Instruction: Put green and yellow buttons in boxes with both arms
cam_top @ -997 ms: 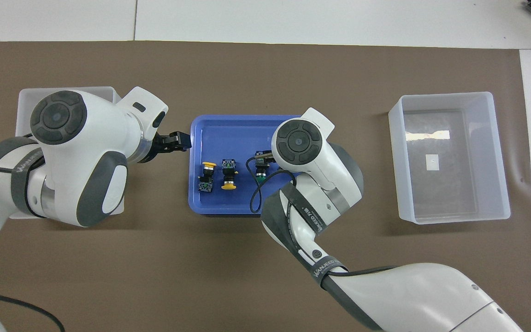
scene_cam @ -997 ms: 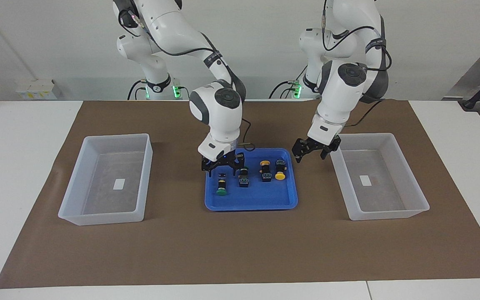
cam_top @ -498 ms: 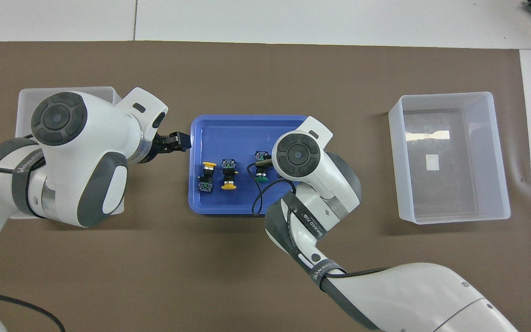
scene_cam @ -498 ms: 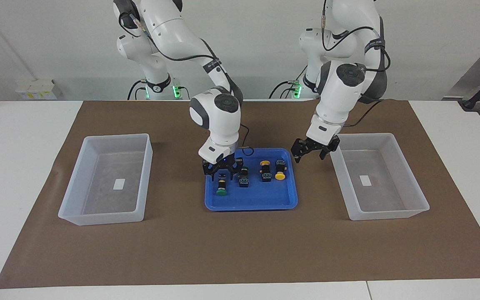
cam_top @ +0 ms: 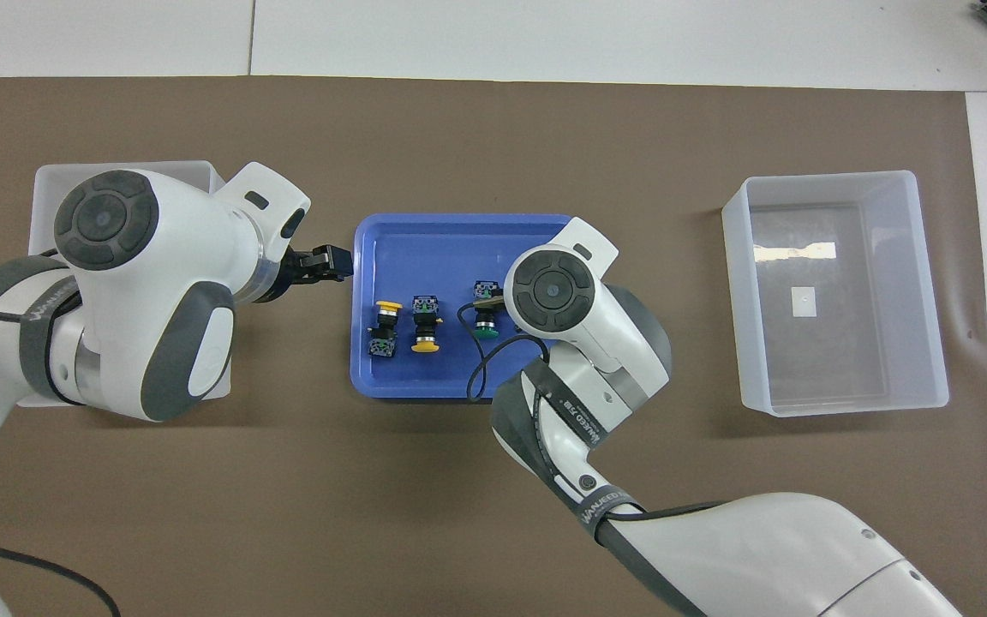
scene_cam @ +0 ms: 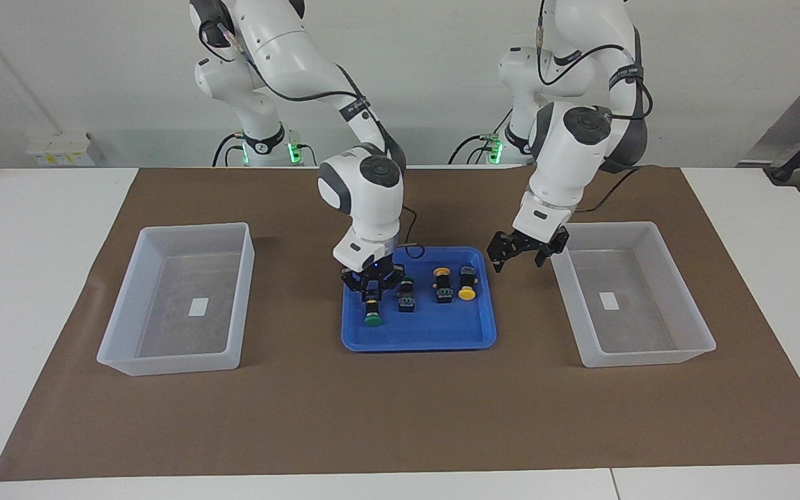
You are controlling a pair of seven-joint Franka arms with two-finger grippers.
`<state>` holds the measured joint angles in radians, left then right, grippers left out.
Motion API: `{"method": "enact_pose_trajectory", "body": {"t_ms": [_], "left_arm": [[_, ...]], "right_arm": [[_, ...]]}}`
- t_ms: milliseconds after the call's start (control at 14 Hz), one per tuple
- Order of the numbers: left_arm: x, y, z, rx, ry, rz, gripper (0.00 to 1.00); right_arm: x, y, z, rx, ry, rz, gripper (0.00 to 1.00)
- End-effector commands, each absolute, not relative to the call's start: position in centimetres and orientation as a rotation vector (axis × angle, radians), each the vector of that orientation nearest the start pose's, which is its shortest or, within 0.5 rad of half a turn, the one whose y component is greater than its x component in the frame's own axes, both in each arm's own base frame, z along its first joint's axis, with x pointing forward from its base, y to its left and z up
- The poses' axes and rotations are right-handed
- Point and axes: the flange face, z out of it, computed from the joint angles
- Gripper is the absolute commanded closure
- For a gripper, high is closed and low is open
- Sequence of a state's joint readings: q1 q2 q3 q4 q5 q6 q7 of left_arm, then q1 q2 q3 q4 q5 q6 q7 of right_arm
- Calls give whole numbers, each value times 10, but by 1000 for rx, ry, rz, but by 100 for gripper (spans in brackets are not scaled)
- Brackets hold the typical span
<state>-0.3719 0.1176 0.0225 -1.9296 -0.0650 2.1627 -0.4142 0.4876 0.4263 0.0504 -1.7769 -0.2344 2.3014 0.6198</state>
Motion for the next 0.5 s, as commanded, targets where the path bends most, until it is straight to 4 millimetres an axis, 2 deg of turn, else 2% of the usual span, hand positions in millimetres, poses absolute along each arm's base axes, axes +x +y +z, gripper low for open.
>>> {"method": "enact_pose_trajectory", "body": {"t_ms": [0, 214, 427], "left_arm": [[555, -203, 438, -3240, -138, -156, 0], [553, -211, 439, -3244, -124, -166, 0], [551, -228, 438, -3253, -78, -207, 0]], "right_arm": [[575, 306, 378, -3215, -12, -348, 100], [581, 264, 427, -3219, 68, -368, 100], [580, 221, 454, -3247, 117, -343, 100]]}}
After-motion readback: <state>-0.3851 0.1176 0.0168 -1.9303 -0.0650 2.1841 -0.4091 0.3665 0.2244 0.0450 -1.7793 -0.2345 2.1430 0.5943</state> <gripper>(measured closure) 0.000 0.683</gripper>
